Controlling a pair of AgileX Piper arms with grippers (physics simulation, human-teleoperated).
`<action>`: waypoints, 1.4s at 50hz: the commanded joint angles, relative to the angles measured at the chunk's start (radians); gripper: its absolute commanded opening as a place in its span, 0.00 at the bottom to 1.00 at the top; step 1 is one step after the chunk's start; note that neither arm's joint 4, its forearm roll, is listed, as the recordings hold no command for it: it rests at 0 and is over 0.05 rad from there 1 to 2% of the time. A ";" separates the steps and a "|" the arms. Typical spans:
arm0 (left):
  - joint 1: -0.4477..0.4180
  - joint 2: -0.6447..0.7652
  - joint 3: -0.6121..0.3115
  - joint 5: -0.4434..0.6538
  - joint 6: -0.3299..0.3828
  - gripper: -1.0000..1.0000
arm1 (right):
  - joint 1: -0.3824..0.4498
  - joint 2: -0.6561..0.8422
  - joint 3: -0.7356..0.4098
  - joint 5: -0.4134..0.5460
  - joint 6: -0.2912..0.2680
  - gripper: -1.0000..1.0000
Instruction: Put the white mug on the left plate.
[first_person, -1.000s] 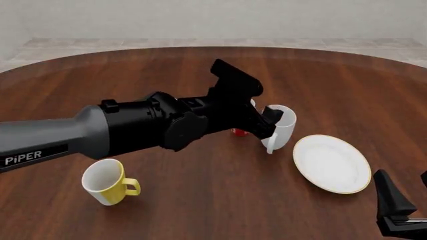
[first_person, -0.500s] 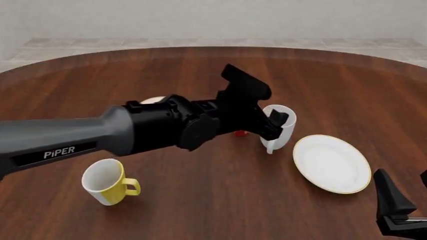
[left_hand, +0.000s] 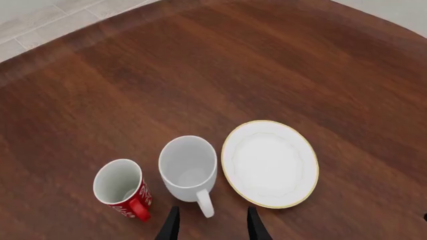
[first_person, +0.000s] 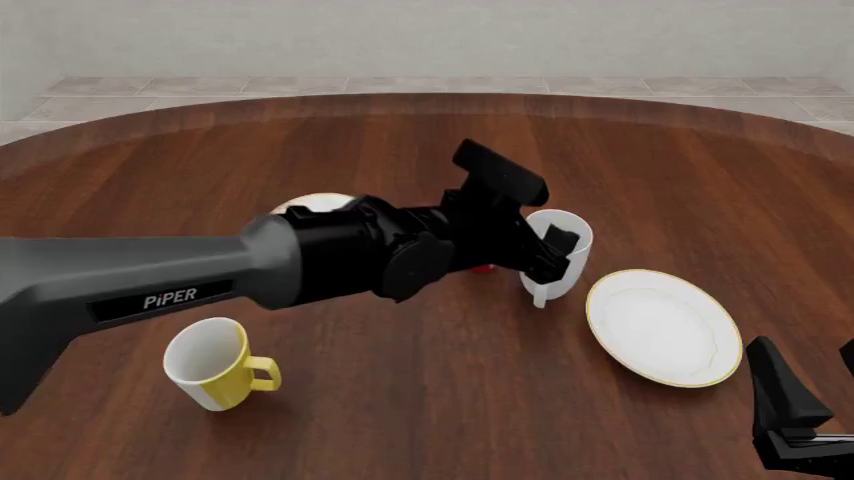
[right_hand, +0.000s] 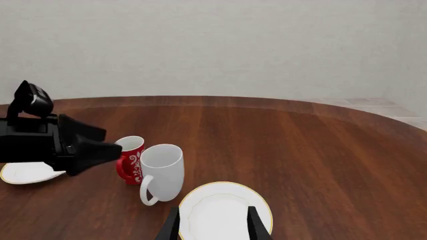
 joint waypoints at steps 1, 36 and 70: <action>0.008 0.038 -0.013 -0.008 -0.006 1.00 | 0.000 -0.002 0.000 0.002 0.003 1.00; 0.010 0.117 -0.032 -0.038 0.010 1.00 | -0.001 -0.006 0.000 0.005 0.008 1.00; -0.003 0.175 -0.025 -0.067 0.011 1.00 | 0.001 0.001 0.000 -0.001 0.005 1.00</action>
